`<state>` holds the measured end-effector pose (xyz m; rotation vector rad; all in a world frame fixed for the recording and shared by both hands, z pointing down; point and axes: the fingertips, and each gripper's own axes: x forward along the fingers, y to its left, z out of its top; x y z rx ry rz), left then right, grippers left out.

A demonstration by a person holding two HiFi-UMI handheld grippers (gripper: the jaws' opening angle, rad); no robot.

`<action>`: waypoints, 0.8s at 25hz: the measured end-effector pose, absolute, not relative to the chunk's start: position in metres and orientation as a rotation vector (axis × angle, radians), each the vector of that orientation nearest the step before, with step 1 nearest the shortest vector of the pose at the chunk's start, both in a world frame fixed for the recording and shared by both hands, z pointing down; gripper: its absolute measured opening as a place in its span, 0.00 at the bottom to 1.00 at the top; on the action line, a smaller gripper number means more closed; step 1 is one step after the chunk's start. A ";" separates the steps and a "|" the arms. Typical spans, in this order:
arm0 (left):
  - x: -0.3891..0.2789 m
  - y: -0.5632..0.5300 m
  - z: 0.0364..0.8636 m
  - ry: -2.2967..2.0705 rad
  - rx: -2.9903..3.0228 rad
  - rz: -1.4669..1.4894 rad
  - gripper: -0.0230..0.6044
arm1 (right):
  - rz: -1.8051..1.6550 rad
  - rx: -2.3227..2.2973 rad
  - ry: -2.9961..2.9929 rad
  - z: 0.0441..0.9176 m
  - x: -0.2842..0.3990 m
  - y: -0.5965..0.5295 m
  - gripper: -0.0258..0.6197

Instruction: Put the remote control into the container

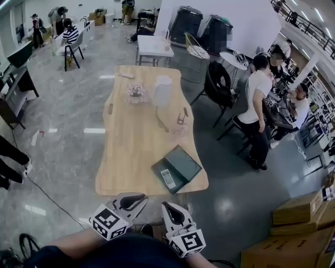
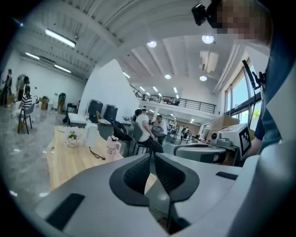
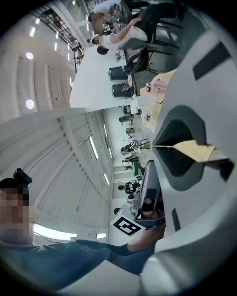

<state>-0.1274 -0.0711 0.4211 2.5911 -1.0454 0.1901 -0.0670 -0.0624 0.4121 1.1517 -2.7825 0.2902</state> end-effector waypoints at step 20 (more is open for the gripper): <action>-0.138 -0.044 0.381 -1.157 2.749 0.165 0.06 | 0.230 1.155 -2.848 0.390 -0.095 -0.049 0.07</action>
